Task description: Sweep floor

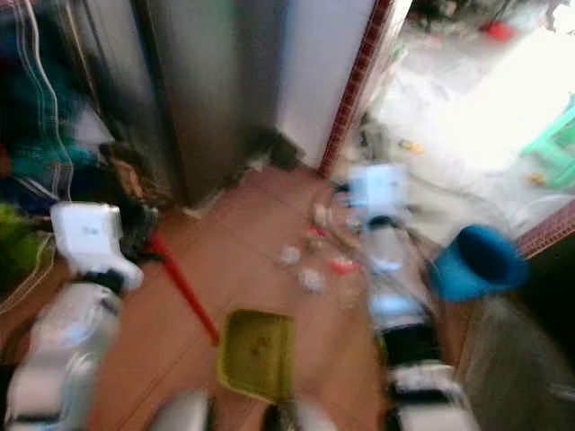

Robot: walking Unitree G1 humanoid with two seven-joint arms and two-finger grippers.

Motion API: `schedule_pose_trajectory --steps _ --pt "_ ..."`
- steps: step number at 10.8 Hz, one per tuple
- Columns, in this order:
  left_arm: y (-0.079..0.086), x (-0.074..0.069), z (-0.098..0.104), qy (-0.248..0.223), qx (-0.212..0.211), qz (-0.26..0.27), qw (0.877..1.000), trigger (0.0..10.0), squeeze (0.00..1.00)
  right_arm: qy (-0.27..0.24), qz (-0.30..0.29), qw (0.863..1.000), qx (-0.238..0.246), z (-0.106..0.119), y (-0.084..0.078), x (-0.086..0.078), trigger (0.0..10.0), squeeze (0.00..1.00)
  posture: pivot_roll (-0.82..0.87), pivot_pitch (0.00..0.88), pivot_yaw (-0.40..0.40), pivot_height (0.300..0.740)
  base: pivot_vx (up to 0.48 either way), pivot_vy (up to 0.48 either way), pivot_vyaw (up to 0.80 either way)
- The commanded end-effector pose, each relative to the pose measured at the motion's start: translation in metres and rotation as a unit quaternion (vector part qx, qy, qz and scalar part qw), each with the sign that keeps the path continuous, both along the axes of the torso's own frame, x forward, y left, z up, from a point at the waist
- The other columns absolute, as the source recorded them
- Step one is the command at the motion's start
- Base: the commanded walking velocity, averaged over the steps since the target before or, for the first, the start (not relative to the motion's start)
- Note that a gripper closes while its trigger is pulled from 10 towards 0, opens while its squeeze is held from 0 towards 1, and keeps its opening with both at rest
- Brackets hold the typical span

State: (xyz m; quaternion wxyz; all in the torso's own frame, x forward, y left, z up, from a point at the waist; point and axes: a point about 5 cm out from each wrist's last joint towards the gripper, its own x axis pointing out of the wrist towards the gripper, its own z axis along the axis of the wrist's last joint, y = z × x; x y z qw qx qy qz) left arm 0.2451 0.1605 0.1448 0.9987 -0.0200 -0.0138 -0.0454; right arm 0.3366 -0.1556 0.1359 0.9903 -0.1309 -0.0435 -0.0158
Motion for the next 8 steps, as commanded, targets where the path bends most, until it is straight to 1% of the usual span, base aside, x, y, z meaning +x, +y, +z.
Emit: schedule_pose_trajectory --steps 1,3,4,5,6,7,8 --pt "-0.006 0.001 0.015 -0.037 0.008 -0.012 0.999 10.0 0.00 -0.024 -0.017 1.000 0.002 0.010 -0.014 0.001 10.0 0.00 0.10 0.100 -0.100 0.740 0.439 0.000 -0.54" --pt "-0.007 0.004 0.014 -0.035 0.011 -0.011 0.999 10.0 0.00 -0.018 -0.020 1.000 0.005 0.006 -0.015 0.003 10.0 0.00 0.11 0.096 -0.095 0.740 0.439 0.000 -0.44" --pt "-0.010 0.007 0.016 -0.038 0.009 -0.019 0.999 10.0 0.00 -0.022 -0.023 0.999 0.006 0.008 -0.015 0.006 10.0 0.00 0.11 0.068 -0.082 0.740 0.412 0.000 0.00" --pt "-0.013 0.013 0.020 -0.050 0.011 -0.038 0.998 10.0 0.00 -0.032 -0.032 0.999 0.010 0.014 -0.015 0.011 10.0 0.00 0.10 0.044 -0.081 0.740 0.405 0.000 0.00" --pt "-0.013 0.019 0.024 -0.057 0.008 -0.038 0.998 10.0 0.00 -0.034 -0.035 0.999 0.013 0.017 -0.014 0.013 10.0 0.00 0.10 0.038 -0.088 0.740 0.292 0.000 0.00" --pt "-0.008 0.030 0.028 -0.056 0.033 -0.020 0.998 10.0 0.00 -0.033 -0.033 0.999 0.021 0.019 -0.008 0.016 10.0 0.00 0.10 0.022 -0.110 0.740 0.000 0.000 0.00" --pt "-0.006 0.033 0.030 -0.060 0.036 0.000 0.998 10.0 0.00 -0.033 -0.025 0.999 0.027 0.020 -0.002 0.016 10.0 0.00 0.09 0.016 -0.121 0.740 0.000 0.000 0.00"
